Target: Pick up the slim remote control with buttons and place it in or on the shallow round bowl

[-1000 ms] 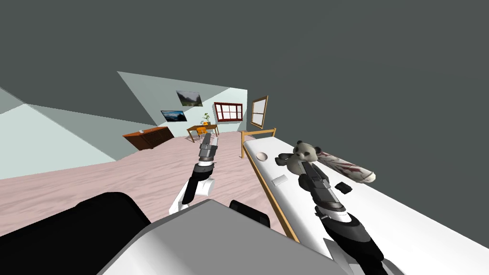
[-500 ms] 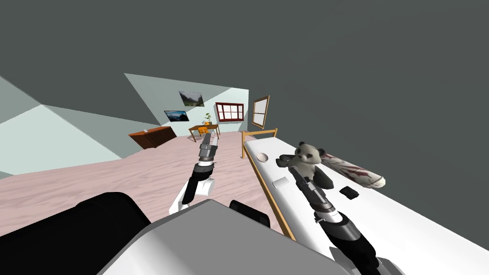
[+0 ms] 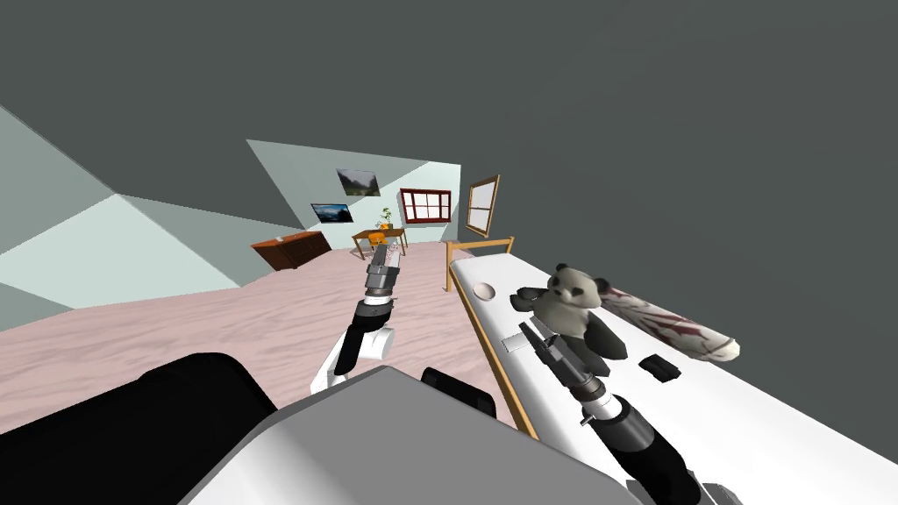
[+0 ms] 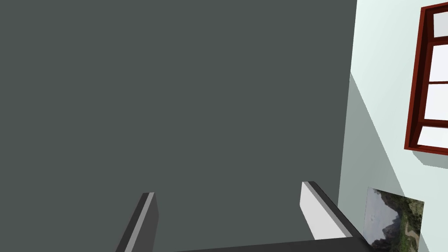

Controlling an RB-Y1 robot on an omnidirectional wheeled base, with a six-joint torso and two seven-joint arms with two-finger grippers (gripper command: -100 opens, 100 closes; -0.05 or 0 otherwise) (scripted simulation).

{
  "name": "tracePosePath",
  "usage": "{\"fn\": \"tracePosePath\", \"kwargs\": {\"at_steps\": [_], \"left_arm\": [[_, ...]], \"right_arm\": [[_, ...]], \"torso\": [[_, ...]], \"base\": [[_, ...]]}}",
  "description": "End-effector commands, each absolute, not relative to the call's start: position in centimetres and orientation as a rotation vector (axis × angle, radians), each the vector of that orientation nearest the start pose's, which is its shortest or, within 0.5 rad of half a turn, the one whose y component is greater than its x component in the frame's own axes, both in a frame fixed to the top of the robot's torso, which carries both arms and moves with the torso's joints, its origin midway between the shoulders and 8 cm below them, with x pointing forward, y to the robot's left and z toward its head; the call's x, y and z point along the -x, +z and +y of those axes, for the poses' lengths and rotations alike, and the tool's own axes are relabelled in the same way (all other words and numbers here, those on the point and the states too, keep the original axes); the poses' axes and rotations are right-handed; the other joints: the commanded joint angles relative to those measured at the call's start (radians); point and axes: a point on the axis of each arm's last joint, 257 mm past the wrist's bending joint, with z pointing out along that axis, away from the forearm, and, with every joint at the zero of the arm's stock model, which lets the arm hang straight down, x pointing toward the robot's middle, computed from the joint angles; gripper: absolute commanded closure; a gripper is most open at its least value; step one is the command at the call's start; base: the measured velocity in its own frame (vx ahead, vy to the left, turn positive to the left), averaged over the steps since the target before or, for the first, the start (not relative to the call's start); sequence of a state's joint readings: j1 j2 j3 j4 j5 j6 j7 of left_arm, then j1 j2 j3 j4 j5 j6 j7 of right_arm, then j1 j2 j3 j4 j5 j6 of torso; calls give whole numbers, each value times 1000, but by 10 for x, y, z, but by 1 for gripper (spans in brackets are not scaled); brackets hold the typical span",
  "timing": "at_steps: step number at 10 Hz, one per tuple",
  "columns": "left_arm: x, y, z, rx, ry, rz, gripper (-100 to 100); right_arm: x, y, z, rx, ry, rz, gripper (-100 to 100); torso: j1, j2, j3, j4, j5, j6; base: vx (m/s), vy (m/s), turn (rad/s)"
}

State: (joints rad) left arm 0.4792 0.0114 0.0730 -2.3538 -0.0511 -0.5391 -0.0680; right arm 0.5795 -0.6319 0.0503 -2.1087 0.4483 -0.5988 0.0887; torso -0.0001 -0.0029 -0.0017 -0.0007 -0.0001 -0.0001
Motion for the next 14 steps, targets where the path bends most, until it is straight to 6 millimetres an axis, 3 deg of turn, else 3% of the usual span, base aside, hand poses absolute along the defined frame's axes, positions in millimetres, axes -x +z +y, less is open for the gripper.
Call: {"fn": "tracePosePath", "kwargs": {"at_steps": [1,2,3,4,5,6,7,8,9,10,11,12,13,14], "left_arm": [[-319,71,285,478,-1168,572,0],[-319,71,285,478,-1168,572,0],[-319,71,285,478,-1168,572,0],[-319,71,285,478,-1168,572,0],[-319,71,285,478,-1168,572,0],[-319,70,285,478,-1168,572,0],[-319,71,285,478,-1168,572,0],[-319,70,285,478,-1168,572,0],[-319,71,285,478,-1168,572,0],[-319,70,285,478,-1168,572,0],[-319,71,285,478,-1168,572,0],[-319,70,285,478,-1168,572,0],[-319,71,285,478,-1168,572,0],[-319,70,285,478,-1168,572,0]], "right_arm": [[-330,-143,-200,188,898,1474,-100],[-326,-167,-205,245,853,1540,-100],[-325,-169,-204,265,844,1550,-100],[-320,-194,-211,326,798,1616,-100],[-319,-196,-211,345,789,1623,-100],[-313,-221,-219,410,742,1688,-100],[-312,-223,-219,427,732,1693,-100],[-304,-247,-230,491,687,1756,-100],[-303,-250,-230,512,674,1761,-100],[-294,-273,-243,579,627,1822,-100],[-293,-276,-243,599,616,1825,-100],[-283,-298,-258,667,569,1883,-100],[-281,-300,-258,687,558,1886,-100],[-271,-321,-275,752,512,1941,-100]], "torso": [[0,0,0,0,0,0],[0,0,0,0,0,0],[0,0,0,0,0,0],[0,0,0,0,0,0],[0,0,0,0,0,0],[0,0,0,0,0,0],[0,-1,0,0,0,0],[0,0,0,0,0,0],[1,0,0,0,0,0],[1,0,0,0,0,0],[1,-1,0,0,0,0],[1,0,0,0,0,0],[1,-1,0,0,0,0],[1,0,0,0,0,0]], "base": [[40,-4,43],[43,-2,87],[36,-7,53],[39,-8,113],[38,-7,53],[50,-5,108],[41,-2,63],[44,11,125],[41,7,54],[50,15,142],[43,3,55],[51,8,103],[44,6,71],[49,13,145]]}}
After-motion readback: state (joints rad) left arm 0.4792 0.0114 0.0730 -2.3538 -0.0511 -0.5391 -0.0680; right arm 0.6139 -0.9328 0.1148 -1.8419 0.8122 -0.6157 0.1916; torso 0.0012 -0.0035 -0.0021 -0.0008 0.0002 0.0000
